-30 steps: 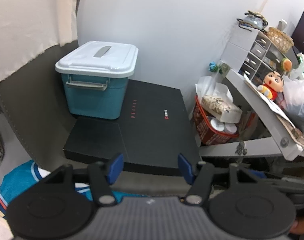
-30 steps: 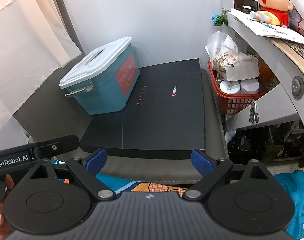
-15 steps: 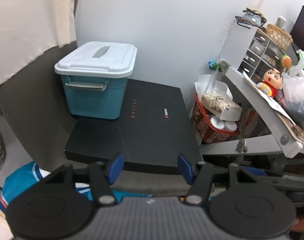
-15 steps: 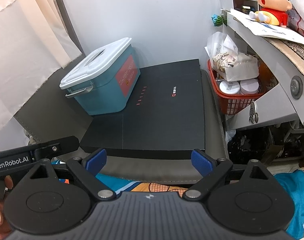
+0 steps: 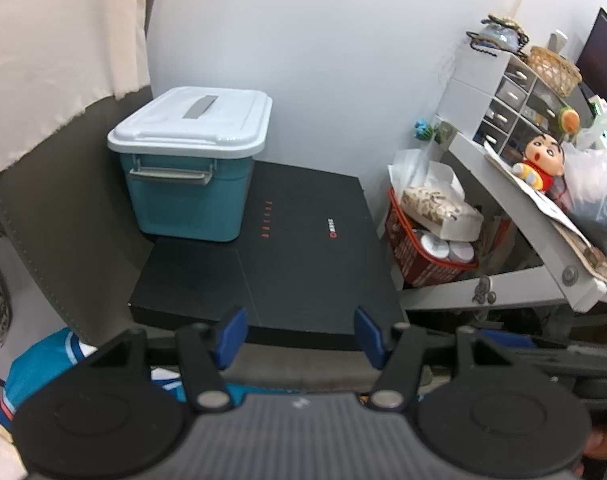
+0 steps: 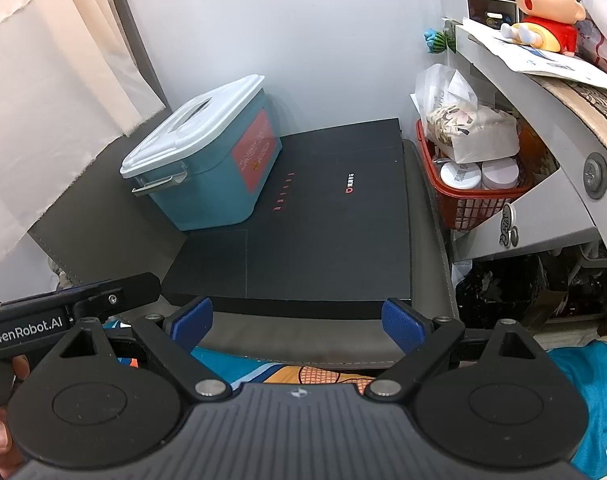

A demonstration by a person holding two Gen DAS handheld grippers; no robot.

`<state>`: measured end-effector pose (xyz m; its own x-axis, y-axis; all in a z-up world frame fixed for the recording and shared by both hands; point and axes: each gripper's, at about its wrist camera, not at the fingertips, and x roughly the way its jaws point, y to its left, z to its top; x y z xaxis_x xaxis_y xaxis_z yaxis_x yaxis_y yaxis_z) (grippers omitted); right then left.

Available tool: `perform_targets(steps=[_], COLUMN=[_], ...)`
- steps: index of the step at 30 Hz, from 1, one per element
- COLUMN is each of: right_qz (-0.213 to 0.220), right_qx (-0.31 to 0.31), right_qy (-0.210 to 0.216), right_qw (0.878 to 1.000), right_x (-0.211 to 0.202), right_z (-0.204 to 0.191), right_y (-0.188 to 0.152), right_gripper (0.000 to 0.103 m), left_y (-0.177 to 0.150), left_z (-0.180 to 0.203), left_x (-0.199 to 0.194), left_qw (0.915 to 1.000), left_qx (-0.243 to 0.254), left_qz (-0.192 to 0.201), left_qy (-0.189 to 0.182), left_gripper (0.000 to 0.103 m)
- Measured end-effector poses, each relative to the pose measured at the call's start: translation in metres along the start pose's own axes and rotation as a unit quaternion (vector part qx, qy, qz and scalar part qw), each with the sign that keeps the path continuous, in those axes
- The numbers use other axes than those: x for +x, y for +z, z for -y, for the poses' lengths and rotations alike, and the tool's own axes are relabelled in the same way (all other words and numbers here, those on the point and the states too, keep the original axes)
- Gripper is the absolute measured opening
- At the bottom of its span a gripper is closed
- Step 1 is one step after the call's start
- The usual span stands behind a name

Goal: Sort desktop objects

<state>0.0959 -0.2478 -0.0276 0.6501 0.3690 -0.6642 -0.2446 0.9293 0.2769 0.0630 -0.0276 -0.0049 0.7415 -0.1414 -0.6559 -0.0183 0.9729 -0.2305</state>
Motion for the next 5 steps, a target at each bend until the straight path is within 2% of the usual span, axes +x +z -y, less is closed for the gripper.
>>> perform_targets(steps=[5], right_qz=[-0.004], right_qx=[-0.001], right_qy=[0.000], right_qw=[1.000], right_x=[0.0023], right_z=[-0.0015], right_y=[-0.0015], right_gripper=[0.095], left_y=[-0.0006], left_z=[-0.0038], left_x=[0.0027], left_qw=[1.0000], left_qx=[-0.001], left_qz=[-0.001], left_qy=[0.000], left_gripper=[0.062])
